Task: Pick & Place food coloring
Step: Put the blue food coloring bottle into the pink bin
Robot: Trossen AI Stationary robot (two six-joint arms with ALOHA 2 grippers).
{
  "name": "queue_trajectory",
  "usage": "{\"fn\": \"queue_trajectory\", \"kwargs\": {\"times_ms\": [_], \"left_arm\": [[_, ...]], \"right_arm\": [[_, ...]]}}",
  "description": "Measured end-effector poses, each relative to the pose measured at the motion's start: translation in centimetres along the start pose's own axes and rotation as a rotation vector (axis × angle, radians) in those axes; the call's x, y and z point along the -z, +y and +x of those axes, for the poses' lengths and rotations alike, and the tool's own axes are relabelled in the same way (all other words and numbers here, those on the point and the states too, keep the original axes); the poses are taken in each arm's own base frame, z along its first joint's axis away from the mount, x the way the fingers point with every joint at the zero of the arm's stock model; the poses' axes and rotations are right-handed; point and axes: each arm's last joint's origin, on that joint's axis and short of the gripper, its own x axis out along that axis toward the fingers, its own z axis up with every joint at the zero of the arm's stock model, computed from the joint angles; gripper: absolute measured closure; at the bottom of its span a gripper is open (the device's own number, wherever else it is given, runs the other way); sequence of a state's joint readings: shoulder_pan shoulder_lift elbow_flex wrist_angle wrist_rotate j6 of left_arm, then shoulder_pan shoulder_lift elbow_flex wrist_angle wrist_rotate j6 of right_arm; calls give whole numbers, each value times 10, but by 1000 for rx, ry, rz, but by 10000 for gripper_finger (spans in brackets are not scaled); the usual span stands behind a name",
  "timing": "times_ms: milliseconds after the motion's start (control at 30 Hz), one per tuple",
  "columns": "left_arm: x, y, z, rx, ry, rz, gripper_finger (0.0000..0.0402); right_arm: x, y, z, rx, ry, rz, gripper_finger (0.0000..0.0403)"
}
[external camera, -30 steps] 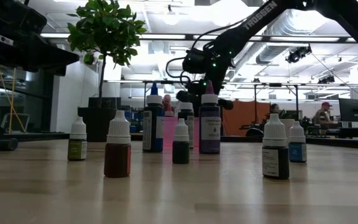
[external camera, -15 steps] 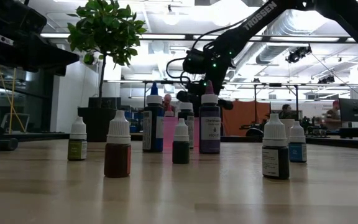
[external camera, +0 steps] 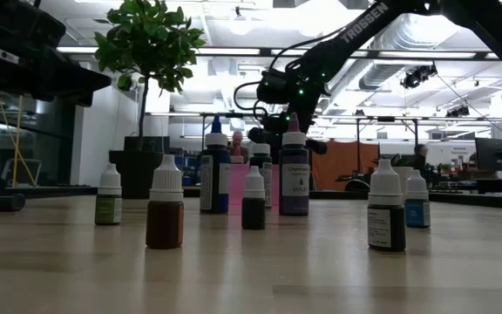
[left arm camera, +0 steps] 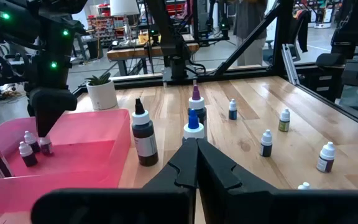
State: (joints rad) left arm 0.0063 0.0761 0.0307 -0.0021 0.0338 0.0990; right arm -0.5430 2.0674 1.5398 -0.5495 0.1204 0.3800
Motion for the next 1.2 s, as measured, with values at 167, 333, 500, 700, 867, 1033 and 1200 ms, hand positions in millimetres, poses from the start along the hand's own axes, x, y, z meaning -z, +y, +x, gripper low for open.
{"fn": "queue_trajectory", "kwargs": {"times_ms": [167, 333, 500, 700, 867, 1033, 1200], "left_arm": [[0, 0, 0, 0, 0, 0, 401], [0, 0, 0, 0, 0, 0, 401], [0, 0, 0, 0, 0, 0, 401], [0, 0, 0, 0, 0, 0, 401], [0, 0, 0, 0, 0, 0, 401], [0, 0, 0, 0, 0, 0, 401], [0, 0, 0, 0, 0, 0, 401]], "right_arm": [[0, 0, 0, 0, 0, -7, 271], [-1, 0, -5, 2, -2, -19, 272], [-6, -1, -20, 26, -8, -28, 266], [-11, 5, -43, 30, 14, -109, 254], [-13, 14, -73, 16, 8, -180, 241], [-11, 28, -105, -5, 19, -260, 232], [-6, 49, -139, -51, -15, -325, 229]]}}
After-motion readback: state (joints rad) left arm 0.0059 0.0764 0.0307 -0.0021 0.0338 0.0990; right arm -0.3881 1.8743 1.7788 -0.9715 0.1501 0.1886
